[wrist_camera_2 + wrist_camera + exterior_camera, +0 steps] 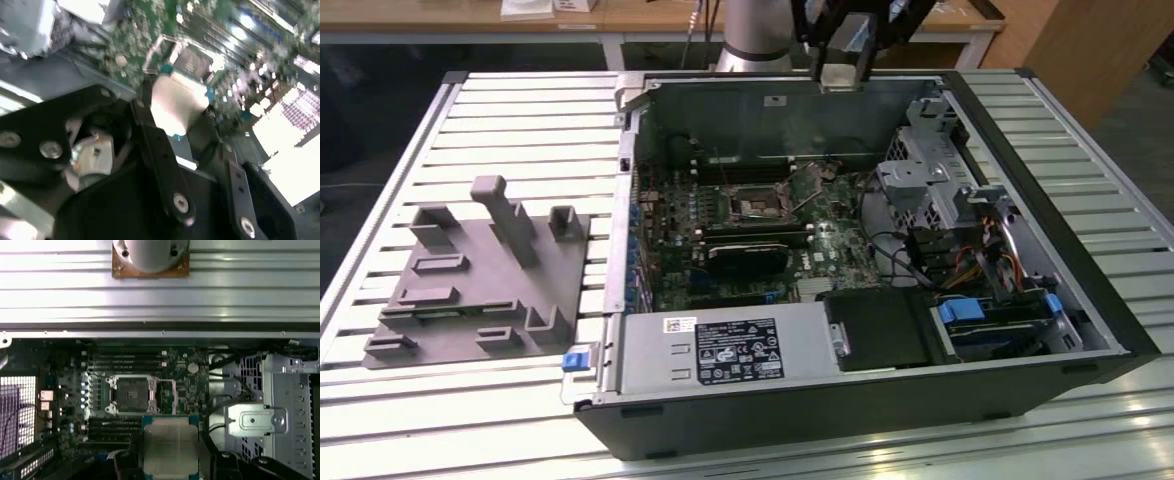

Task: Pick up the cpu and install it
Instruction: 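Pick up the cpu and move it towards the insertion slot, then place the cpu into insertion slot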

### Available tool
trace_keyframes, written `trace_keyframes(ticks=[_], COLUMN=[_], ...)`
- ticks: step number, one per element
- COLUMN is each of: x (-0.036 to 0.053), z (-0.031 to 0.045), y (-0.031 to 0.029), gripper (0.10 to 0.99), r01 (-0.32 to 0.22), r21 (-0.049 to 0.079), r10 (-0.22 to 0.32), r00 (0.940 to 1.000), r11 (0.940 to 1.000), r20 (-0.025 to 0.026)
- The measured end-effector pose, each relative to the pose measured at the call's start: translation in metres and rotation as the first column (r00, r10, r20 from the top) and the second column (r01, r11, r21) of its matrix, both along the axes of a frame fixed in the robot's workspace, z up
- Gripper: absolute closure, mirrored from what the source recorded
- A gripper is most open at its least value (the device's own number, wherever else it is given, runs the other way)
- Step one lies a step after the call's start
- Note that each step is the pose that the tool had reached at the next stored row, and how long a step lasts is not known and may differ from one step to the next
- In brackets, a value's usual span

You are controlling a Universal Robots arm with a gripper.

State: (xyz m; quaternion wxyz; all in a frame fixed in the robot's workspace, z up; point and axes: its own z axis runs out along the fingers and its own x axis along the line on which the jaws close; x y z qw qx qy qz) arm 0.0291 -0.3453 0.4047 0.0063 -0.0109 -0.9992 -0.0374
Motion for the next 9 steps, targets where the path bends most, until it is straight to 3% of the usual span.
trace_keyframes(ticks=[2,9], x=[-0.0051,-0.0059], z=[0.0,0.0], y=[0.0,0.0], gripper=[0.553,0.553], r01=[0.0,0.0], r21=[0.0,0.0], r10=[0.0,0.0], r00=[1.0,1.0], r11=[1.0,1.0], r20=[0.0,0.0])
